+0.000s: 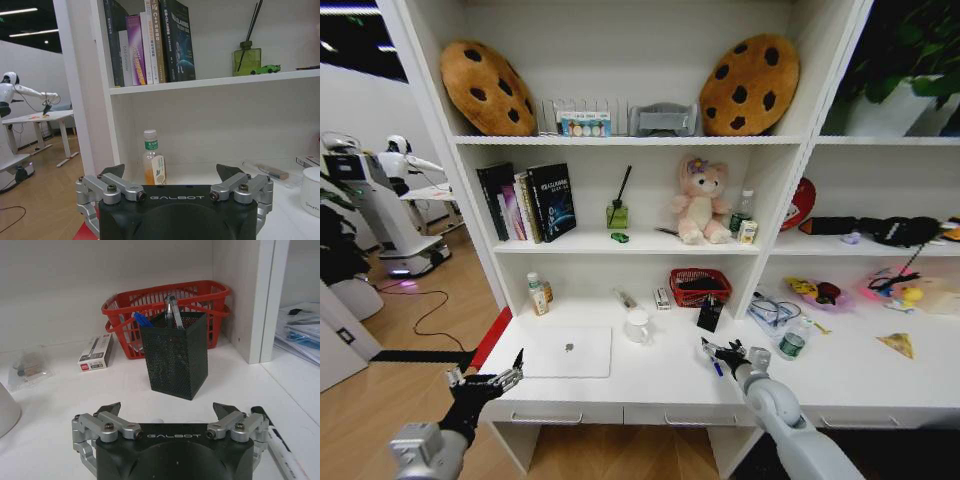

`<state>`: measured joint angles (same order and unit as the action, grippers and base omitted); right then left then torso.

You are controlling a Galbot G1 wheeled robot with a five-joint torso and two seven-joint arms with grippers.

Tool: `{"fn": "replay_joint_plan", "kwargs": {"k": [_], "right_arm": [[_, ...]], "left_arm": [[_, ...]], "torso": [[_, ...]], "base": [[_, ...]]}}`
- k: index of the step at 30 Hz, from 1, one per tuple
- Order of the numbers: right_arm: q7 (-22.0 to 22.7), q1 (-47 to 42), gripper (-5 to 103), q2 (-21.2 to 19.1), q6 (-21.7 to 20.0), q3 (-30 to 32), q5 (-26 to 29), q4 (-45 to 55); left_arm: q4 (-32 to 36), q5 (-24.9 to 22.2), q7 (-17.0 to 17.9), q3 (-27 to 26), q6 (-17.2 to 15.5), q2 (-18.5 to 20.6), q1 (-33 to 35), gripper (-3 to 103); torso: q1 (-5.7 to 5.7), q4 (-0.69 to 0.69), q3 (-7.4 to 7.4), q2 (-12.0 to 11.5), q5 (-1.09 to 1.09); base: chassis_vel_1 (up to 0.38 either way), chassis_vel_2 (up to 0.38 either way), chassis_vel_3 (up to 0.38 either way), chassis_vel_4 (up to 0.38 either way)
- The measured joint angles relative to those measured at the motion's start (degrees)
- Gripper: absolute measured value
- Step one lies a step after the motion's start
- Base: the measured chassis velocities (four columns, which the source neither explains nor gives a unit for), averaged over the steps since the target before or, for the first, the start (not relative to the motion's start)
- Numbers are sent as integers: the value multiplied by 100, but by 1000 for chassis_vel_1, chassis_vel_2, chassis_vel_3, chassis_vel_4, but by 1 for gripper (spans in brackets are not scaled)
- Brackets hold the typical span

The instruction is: Organize the objects on the table.

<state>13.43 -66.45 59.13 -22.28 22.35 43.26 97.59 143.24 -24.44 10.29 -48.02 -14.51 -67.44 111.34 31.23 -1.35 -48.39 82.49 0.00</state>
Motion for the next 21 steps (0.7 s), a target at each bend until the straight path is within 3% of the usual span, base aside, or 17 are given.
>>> {"fn": "replay_joint_plan", "kwargs": {"k": [9,14,16,21], "right_arm": [[-39,309,101,110,-41,-400,5,-432],[-56,381,81,135,-24,-508,-74,-552],[-56,382,81,122,-23,-520,-72,-550],[-49,222,58,-28,-34,-522,-37,-364]], "left_arm": [[0,0,0,0,0,0,0,100],[0,0,0,0,0,0,0,100],[0,0,0,0,0,0,0,100],[0,0,0,0,0,0,0,100]], "torso": [[0,0,0,0,1],[-1,0,1,2,-2],[-1,0,1,2,-2],[-1,1,1,1,0]], "base": [[0,0,0,0],[0,0,0,0],[0,0,0,0],[0,0,0,0]]}}
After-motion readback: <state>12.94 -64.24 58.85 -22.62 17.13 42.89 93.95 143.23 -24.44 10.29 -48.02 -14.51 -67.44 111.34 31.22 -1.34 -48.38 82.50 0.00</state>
